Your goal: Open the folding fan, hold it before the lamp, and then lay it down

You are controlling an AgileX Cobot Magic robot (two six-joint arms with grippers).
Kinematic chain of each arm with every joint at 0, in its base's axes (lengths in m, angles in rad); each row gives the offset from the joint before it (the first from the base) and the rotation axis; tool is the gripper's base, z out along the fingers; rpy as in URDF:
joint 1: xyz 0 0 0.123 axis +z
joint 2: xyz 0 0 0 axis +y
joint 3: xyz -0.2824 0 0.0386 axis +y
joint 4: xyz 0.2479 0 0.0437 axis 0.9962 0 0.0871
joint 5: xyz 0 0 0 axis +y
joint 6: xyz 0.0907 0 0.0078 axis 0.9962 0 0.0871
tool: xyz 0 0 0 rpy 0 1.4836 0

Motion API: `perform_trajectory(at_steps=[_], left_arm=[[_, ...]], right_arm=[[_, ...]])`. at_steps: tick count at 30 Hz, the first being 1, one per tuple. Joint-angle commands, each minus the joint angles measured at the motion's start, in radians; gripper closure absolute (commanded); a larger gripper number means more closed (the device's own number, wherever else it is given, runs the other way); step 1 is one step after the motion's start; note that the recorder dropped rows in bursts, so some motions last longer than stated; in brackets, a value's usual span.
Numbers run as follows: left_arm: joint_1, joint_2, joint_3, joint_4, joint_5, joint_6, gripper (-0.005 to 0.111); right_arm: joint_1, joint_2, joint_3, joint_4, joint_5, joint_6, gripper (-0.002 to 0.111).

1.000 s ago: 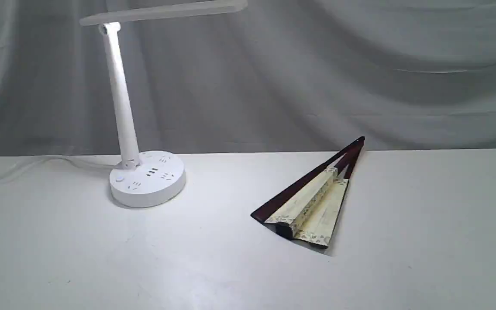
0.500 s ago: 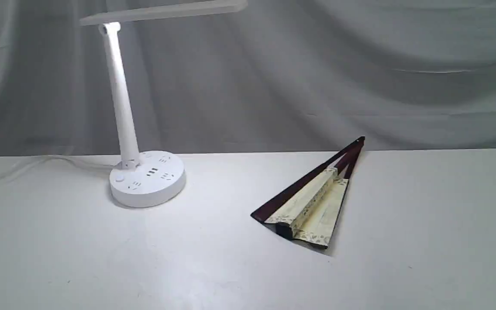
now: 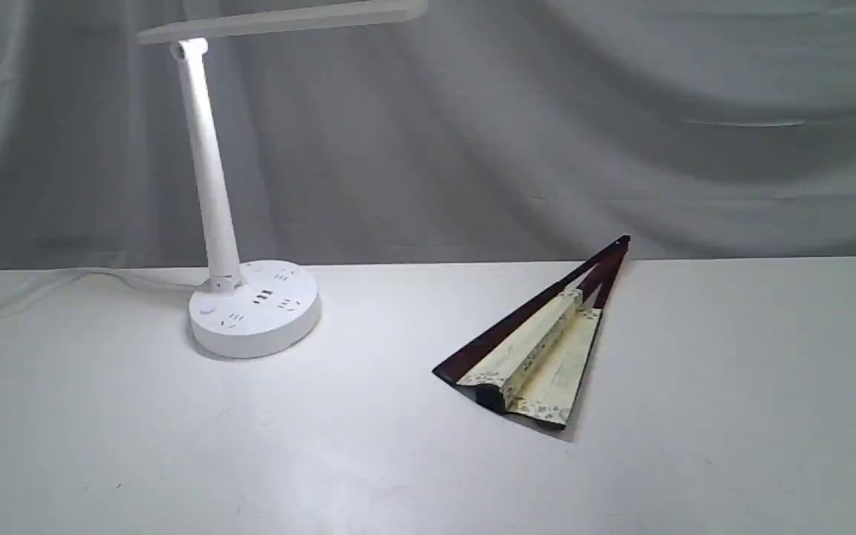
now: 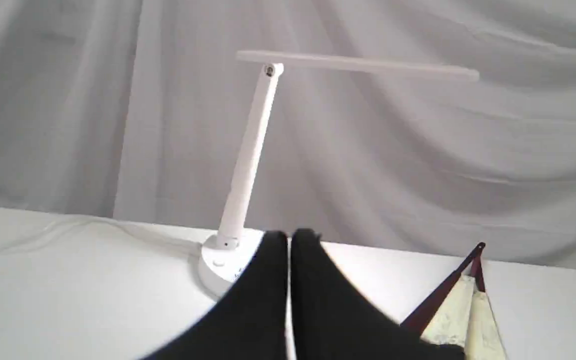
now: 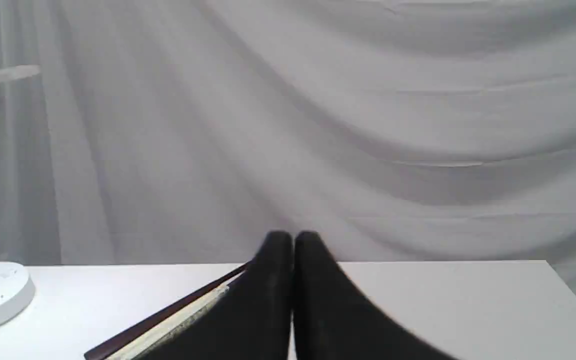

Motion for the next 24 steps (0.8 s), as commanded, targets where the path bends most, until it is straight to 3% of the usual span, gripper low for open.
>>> perform_trajectory(at_steps=[1, 13, 18, 24], left_arm=[[-0.004, 0.119, -0.022, -0.008, -0.01, 0.018, 0.107], [-0.004, 0.557, -0.026, -0.023, -0.212, 0.039, 0.107], [-0.006, 0.742, -0.102, -0.051, -0.133, 0.107, 0.104], [-0.006, 0.919, -0.238, -0.068, -0.069, 0.167, 0.093]], right_arm=[[-0.006, 0.083, -0.035, 0.001, 0.007, -0.005, 0.108], [-0.006, 0.337, -0.037, -0.007, -0.074, -0.001, 0.108], [-0.006, 0.459, -0.037, -0.007, -0.097, -0.025, 0.108], [-0.006, 0.626, -0.037, -0.007, -0.113, -0.052, 0.106]])
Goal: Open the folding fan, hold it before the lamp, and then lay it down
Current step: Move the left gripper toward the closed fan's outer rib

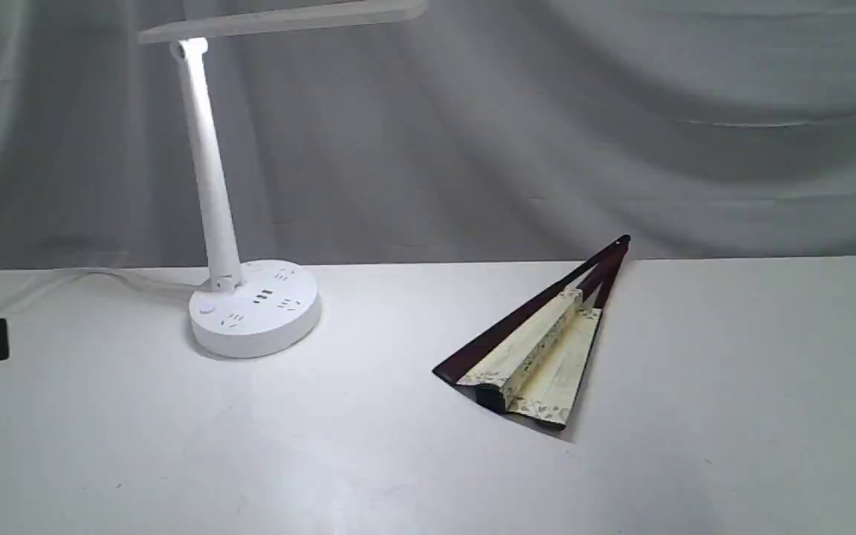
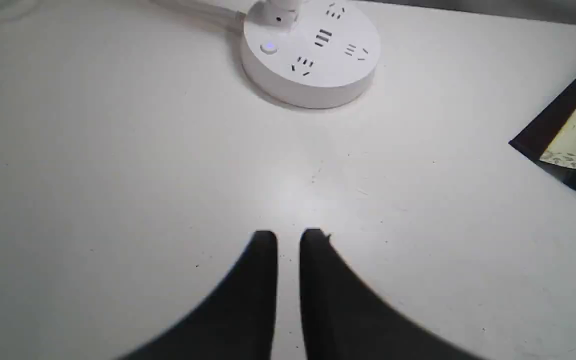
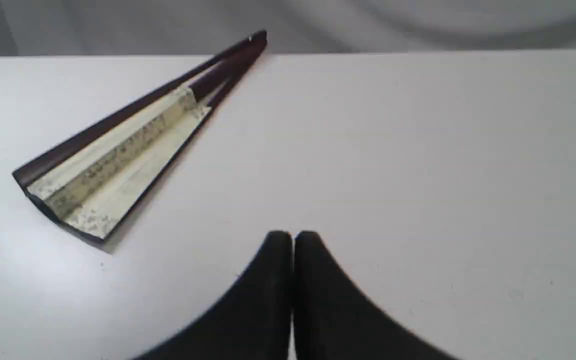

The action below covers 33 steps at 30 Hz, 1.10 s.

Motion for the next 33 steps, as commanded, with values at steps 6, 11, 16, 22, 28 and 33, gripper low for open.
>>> perform_trajectory(at_steps=[6, 11, 16, 22, 28, 33], left_arm=[[-0.006, 0.232, -0.193, -0.134, 0.064, 0.175, 0.084], [-0.006, 0.338, -0.275, -0.179, 0.084, 0.252, 0.084], [-0.006, 0.402, -0.311, -0.183, 0.203, 0.252, 0.085], [-0.073, 0.427, -0.311, -0.108, 0.228, 0.252, 0.085], [-0.203, 0.477, -0.339, -0.135, 0.116, 0.239, 0.085], [-0.233, 0.54, -0.373, -0.24, 0.189, 0.295, 0.085]], right_arm=[[0.01, 0.189, -0.005, -0.007, -0.077, -0.078, 0.083], [0.022, 0.275, -0.005, -0.009, -0.073, -0.129, 0.073], [0.022, 0.359, -0.059, -0.009, 0.025, -0.121, 0.073], [0.022, 0.474, -0.217, -0.006, 0.199, -0.078, 0.073], [0.022, 0.578, -0.245, -0.004, 0.075, -0.078, 0.073], [0.022, 0.626, -0.245, 0.077, 0.042, -0.078, 0.073]])
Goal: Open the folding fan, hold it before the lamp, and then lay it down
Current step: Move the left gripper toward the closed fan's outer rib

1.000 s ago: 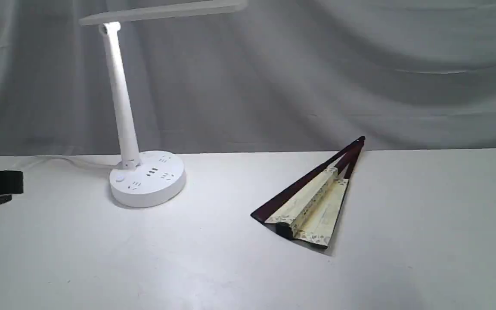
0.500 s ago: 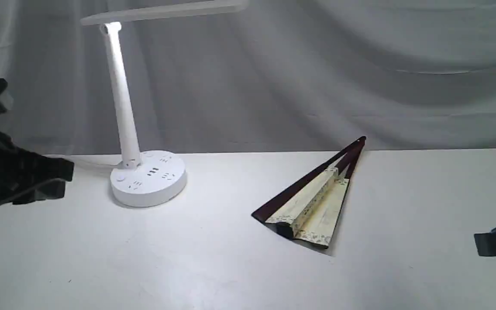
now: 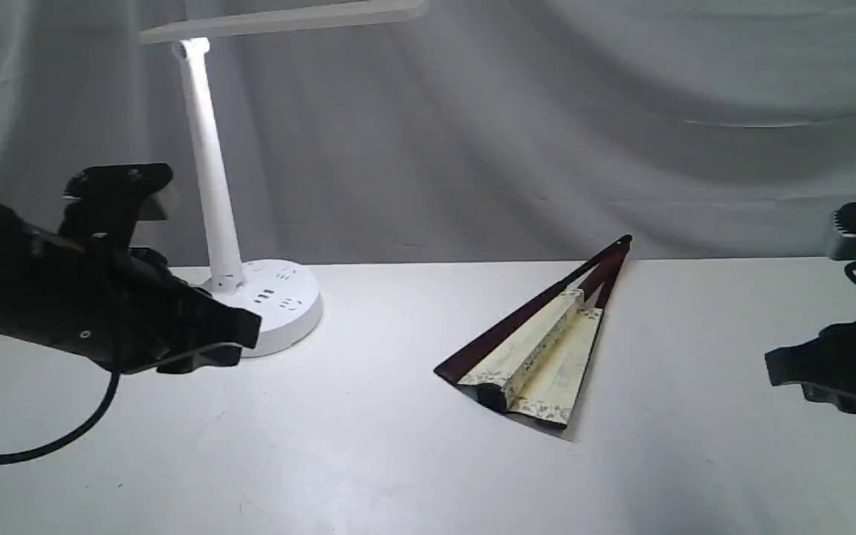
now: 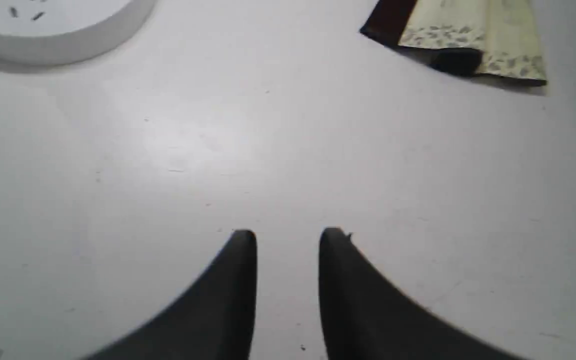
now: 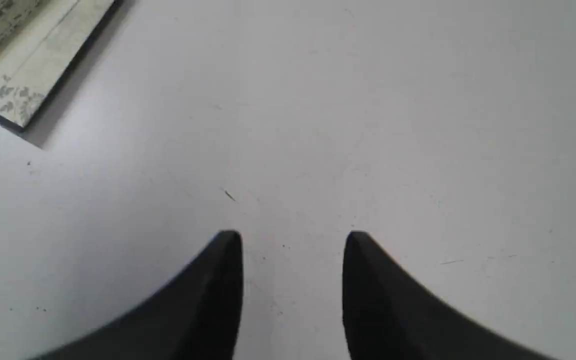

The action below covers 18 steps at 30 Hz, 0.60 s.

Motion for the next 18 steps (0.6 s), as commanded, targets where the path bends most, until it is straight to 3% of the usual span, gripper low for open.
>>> perform_trajectory(at_steps=[1, 6, 10, 13, 16, 18], left_arm=[[-0.012, 0.035, -0.01, -0.04, 0.067, 0.049, 0.085], [-0.012, 0.065, -0.01, -0.057, 0.151, 0.049, 0.085], [-0.012, 0.074, -0.006, -0.143, 0.127, 0.054, 0.085], [-0.015, 0.09, -0.008, -0.289, 0.12, 0.126, 0.085], [-0.06, 0.116, -0.008, -0.347, 0.069, 0.273, 0.085], [-0.103, 0.135, -0.01, -0.347, -0.005, 0.272, 0.085]], right_arm=[[0.004, 0.017, -0.004, 0.049, -0.021, 0.01, 0.073], [0.004, 0.019, -0.004, 0.056, 0.013, 0.009, 0.073], [0.004, 0.019, -0.004, 0.104, 0.05, 0.011, 0.073], [0.004, 0.019, -0.004, 0.104, 0.033, 0.011, 0.073], [0.004, 0.019, -0.004, 0.093, 0.028, 0.005, 0.073], [0.004, 0.019, -0.004, 0.092, 0.032, 0.005, 0.073]])
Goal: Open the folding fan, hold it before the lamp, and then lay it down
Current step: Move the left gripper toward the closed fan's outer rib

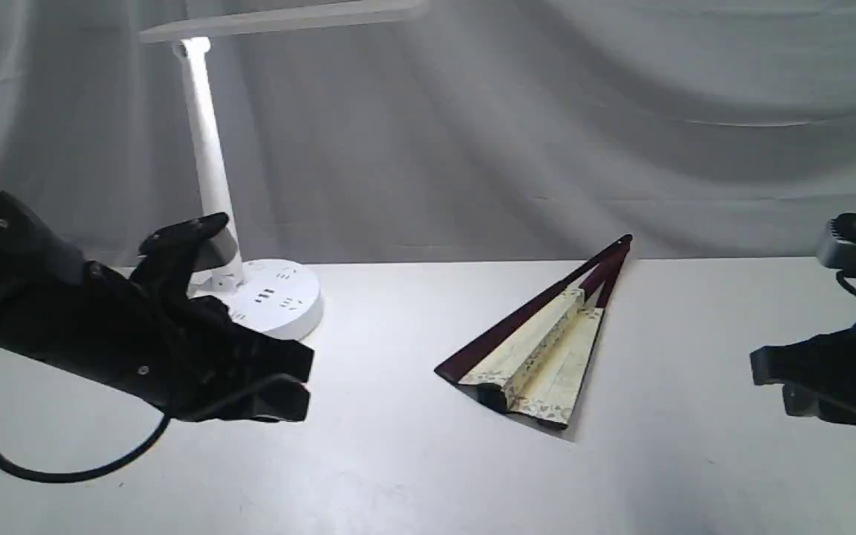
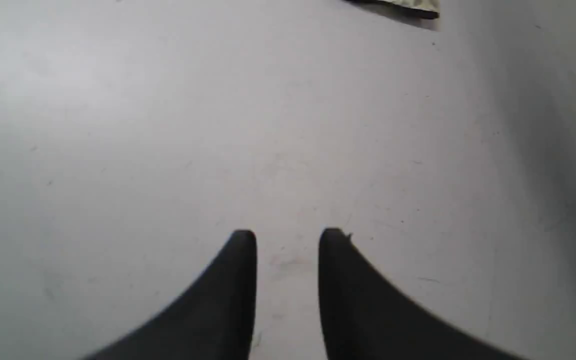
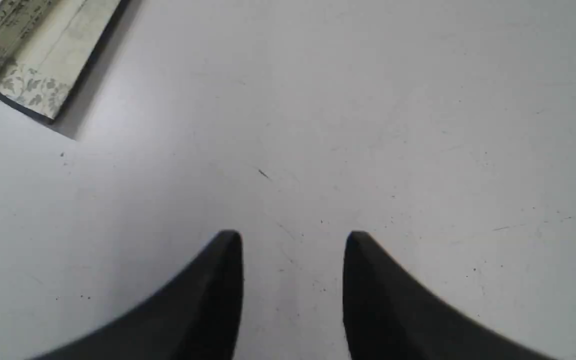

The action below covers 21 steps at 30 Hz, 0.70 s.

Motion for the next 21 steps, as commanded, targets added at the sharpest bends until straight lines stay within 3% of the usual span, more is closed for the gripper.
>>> perform_trajectory(at_steps=[1, 6, 12, 14, 18, 21], left_arm=[[-0.069, 0.038, -0.02, -0.032, -0.112, 0.054, 0.085], [-0.123, 0.127, -0.161, -0.018, -0.089, -0.001, 0.084], [-0.128, 0.255, -0.36, -0.007, 0.015, -0.051, 0.084], [-0.128, 0.291, -0.405, -0.007, 0.023, -0.051, 0.079], [-0.128, 0.344, -0.475, -0.007, 0.042, -0.051, 0.055], [-0.144, 0.379, -0.524, 0.001, 0.019, -0.081, 0.052]], right_arm=[[0.004, -0.003, -0.002, -0.002, -0.006, -0.004, 0.073], [0.004, -0.003, -0.002, -0.002, 0.027, -0.008, 0.073], [0.004, -0.003, -0.002, -0.002, 0.025, -0.035, 0.073], [0.004, -0.003, -0.002, -0.002, 0.018, -0.037, 0.073], [0.004, -0.003, -0.002, -0.002, 0.006, -0.051, 0.073], [0.004, -0.003, -0.002, -0.002, 0.001, -0.051, 0.073]])
